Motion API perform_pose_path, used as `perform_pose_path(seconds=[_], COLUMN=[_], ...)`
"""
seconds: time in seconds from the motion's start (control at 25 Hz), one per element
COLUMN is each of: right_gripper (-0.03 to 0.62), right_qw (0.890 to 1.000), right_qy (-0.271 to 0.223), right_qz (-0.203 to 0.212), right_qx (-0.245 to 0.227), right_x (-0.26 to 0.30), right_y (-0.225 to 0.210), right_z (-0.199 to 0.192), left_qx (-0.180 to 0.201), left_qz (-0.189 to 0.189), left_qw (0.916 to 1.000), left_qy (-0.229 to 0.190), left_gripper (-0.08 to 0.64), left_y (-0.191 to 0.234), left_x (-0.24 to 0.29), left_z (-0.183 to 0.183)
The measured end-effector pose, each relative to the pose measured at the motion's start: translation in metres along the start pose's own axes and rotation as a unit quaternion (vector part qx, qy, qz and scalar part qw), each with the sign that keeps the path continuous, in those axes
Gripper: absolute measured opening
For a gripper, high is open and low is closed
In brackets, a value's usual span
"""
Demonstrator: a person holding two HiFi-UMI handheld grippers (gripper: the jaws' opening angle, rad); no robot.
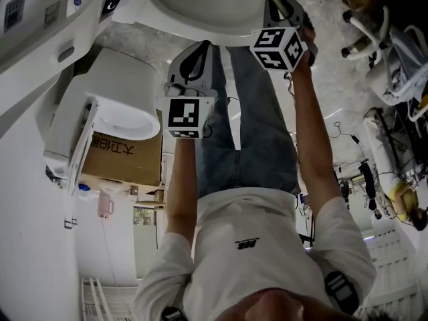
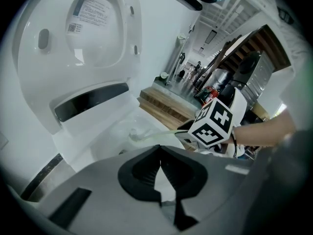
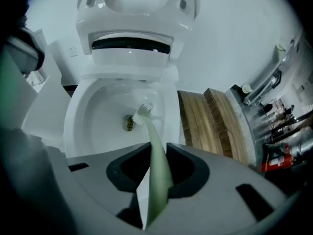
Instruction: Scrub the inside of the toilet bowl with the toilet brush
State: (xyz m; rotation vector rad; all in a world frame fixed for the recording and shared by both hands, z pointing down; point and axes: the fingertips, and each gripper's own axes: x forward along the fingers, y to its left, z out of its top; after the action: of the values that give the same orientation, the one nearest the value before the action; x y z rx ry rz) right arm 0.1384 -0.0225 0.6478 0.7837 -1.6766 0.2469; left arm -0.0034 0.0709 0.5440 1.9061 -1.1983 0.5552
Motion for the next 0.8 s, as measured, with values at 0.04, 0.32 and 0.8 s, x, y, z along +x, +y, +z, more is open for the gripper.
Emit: perform_pose_path(seconds=[0.04, 0.32, 0.8], right_gripper=[0.089, 0.087, 0.083], right_qw=[1.0, 0.992, 0.975], right_qy=[0.0, -0.001, 0.017], right_qz=[-0.004, -0.023, -0.03], right_qx=[-0.018, -0.125, -0.219], right_x=[0.0, 0.002, -0.003], right_y=[-0.003, -0.02, -0.029], right_z=[-0.001, -0.011, -0.032], left_qx=[0.0, -0.011, -0.005], left_qz=[0.0, 0.005, -0.003], left_qw=[1.0, 0.9999, 1.0], left_qy=[0.0, -0.005, -0.002], left_gripper=[0.011, 0.011, 0.011], left_y=[0.0, 0.001, -0.003], left_x=[0.0, 0.0, 0.002], left_z=[0.0, 0.0, -0.002])
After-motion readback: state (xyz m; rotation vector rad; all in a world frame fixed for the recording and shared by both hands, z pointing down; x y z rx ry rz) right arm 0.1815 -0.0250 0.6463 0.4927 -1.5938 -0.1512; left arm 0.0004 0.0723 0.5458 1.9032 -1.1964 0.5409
